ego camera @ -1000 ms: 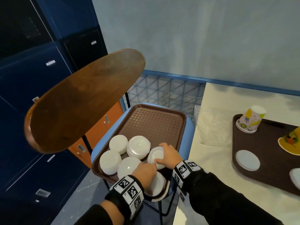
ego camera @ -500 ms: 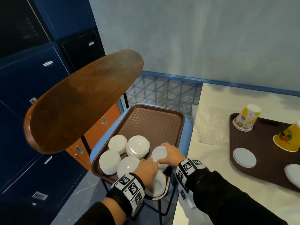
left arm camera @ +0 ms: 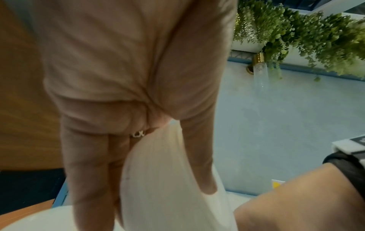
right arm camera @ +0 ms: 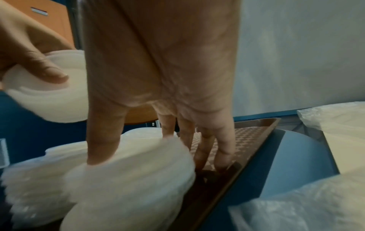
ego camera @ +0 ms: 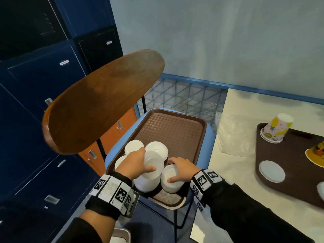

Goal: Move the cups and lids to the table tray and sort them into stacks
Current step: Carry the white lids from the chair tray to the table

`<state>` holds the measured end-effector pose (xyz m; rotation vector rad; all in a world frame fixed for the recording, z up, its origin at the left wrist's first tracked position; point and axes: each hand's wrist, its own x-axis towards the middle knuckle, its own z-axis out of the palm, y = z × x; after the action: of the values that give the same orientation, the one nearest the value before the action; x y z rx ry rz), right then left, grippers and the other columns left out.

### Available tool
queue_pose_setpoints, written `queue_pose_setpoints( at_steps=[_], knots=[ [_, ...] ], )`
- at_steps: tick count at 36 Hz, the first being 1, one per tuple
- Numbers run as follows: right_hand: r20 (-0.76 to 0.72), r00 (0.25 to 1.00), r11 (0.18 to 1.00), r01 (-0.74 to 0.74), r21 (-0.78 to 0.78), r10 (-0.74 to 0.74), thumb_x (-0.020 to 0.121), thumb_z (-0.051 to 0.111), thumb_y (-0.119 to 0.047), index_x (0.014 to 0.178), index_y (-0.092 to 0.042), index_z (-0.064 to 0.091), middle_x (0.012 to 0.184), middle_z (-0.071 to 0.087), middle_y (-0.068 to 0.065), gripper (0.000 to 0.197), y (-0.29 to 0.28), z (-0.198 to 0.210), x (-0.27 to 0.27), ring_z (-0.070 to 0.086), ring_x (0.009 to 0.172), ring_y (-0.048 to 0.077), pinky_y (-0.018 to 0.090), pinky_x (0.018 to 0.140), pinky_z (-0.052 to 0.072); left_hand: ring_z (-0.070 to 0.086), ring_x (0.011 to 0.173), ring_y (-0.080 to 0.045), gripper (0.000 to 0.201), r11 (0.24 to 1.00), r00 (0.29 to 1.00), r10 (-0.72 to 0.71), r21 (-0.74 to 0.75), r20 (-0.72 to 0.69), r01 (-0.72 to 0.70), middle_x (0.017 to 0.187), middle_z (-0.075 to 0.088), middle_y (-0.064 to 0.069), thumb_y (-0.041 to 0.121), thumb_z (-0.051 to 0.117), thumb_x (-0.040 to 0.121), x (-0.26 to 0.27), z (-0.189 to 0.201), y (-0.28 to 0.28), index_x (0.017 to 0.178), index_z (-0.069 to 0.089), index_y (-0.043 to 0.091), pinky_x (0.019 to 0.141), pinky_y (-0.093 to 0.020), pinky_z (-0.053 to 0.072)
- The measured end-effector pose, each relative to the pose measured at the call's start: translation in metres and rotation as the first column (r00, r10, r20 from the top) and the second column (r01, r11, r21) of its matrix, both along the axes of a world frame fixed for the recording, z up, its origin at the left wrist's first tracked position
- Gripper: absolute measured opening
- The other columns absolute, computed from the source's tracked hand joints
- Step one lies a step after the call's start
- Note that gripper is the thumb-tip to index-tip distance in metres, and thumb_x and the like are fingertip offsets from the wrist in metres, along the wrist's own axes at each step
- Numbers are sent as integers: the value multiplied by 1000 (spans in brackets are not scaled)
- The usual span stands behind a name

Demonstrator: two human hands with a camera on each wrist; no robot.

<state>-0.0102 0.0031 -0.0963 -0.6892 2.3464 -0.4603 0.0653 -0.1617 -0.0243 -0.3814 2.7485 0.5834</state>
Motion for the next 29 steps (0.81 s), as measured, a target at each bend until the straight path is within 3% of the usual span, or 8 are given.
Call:
queue_pose_setpoints(
  at_steps=[6, 14, 22, 25, 29],
  knots=[
    [-44, 997, 994, -64, 87, 68, 69, 79, -32, 141, -25, 31, 137, 39, 5, 87, -6, -2, 10, 33, 127, 31, 46, 106, 36, 56, 107, -26, 58, 997, 997, 71, 45, -40, -69, 118, 59, -13, 38, 69, 80, 0, -2, 2, 121, 43, 6, 76, -25, 39],
    [-40, 999, 995, -11, 99, 15, 63, 84, -31, 129, -20, 42, 127, 45, 10, 79, 0, 2, 6, 48, 117, 29, 39, 100, 42, 57, 107, -26, 56, 993, 994, 97, 78, -46, -94, 117, 59, -13, 36, 70, 79, -7, -2, 5, 119, 45, 7, 85, -31, 45],
    [-18, 998, 995, -52, 82, 54, 61, 84, -30, 124, -19, 47, 124, 50, 8, 74, 2, 2, 10, 49, 113, 27, 38, 95, 41, 56, 104, -28, 52, 989, 990, 119, 99, -78, -111, 114, 59, -14, 33, 70, 79, -15, 1, 16, 115, 45, 5, 77, -27, 39],
    [-4, 999, 997, -40, 62, 40, 62, 84, -27, 123, -17, 47, 125, 53, 8, 73, 4, 3, 10, 50, 114, 27, 37, 95, 41, 54, 95, -24, 50, 989, 988, 119, 104, -97, -109, 113, 60, -13, 33, 71, 79, -18, 2, 19, 113, 46, 6, 75, -27, 38],
    [17, 1000, 999, -5, 49, 4, 62, 85, -26, 122, -12, 46, 125, 55, 9, 73, 7, 8, 8, 52, 115, 27, 34, 93, 42, 48, 88, -20, 41, 988, 985, 129, 104, -118, -117, 110, 60, -14, 33, 71, 79, -16, 1, 18, 98, 40, 12, 73, -28, 36]
  ],
)
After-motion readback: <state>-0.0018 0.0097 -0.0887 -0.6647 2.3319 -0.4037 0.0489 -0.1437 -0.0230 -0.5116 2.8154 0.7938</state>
